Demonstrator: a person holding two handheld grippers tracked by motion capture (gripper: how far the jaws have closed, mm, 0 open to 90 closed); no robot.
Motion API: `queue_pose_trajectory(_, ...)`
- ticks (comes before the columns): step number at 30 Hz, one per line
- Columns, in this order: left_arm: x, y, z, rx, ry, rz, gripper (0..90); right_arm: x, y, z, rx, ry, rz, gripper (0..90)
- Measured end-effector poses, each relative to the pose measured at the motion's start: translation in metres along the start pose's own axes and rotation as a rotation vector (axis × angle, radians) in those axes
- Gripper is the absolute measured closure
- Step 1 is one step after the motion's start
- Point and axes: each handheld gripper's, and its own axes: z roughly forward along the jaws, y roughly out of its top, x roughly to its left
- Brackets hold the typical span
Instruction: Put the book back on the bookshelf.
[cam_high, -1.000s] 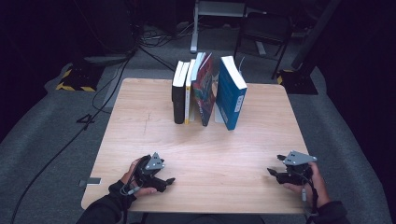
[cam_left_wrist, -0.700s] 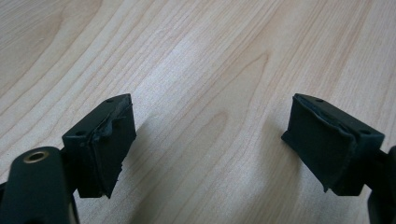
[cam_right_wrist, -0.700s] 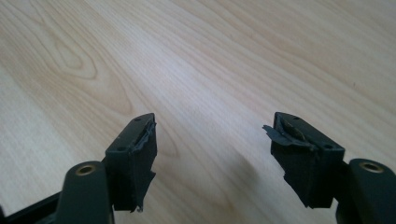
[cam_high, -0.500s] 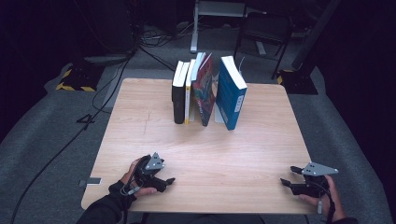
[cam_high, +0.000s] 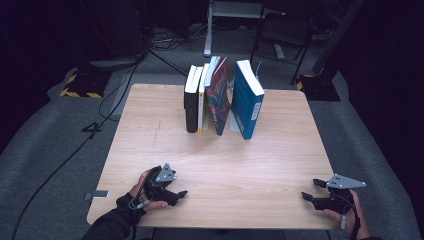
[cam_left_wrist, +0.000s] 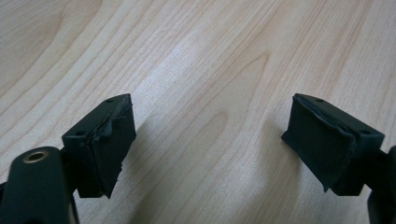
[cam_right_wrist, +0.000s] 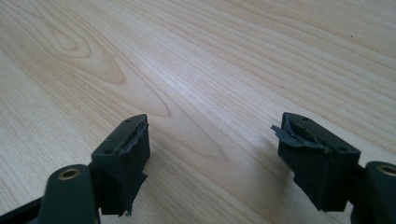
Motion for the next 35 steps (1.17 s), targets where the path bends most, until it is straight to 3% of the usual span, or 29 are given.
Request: queue_pose_trajectory(35, 0.0014, 0.0015, 0.0016, 0.0, -0.013, 0.012, 15.6, 0.0005, 0.0001, 0.0001, 0.0, -0.015, 0.015, 24.1)
